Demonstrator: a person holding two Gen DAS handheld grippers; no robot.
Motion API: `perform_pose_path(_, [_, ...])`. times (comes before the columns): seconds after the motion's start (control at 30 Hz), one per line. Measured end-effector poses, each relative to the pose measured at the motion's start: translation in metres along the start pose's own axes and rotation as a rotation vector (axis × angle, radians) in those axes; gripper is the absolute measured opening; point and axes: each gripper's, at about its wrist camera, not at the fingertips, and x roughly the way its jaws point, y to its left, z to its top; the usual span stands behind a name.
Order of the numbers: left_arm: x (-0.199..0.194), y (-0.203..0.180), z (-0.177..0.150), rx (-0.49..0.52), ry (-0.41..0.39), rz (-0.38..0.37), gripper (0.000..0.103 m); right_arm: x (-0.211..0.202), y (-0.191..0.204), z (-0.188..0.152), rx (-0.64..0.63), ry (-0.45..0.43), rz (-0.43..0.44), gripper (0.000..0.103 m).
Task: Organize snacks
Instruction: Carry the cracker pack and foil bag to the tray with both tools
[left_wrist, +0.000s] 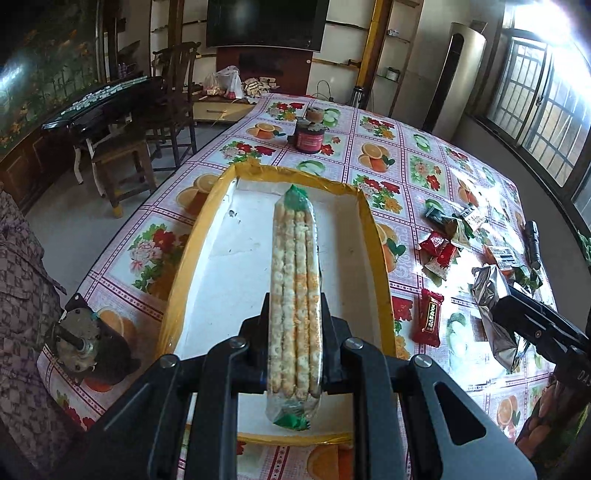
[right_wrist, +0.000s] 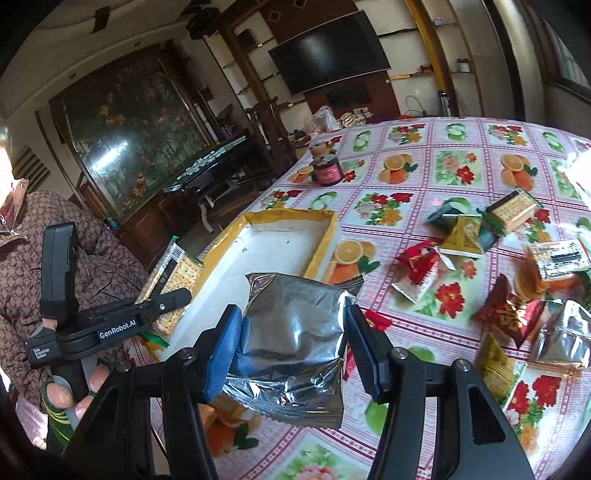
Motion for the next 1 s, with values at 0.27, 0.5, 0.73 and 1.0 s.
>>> perform_pose_path(0.27, [0.000, 0.014, -0.005, -0.019, 0.004, 0.008, 0.021, 0.016, 0.021, 0.004, -0.019, 0.013, 0.044, 0.058])
perform_pose_path(0.5, [0.003, 0.018, -0.008, -0.024, 0.014, 0.009, 0.021, 0.025, 0.031, 0.006, -0.027, 0.020, 0.075, 0.058])
perform_pose_path(0.73, [0.008, 0.024, -0.007, -0.032, 0.020, 0.016, 0.021, 0.040, 0.040, 0.008, -0.021, 0.034, 0.111, 0.058])
perform_pose_path(1.0, [0.016, 0.030, -0.009, -0.040, 0.035, 0.030, 0.021, 0.067, 0.047, 0.007, -0.022, 0.078, 0.131, 0.058])
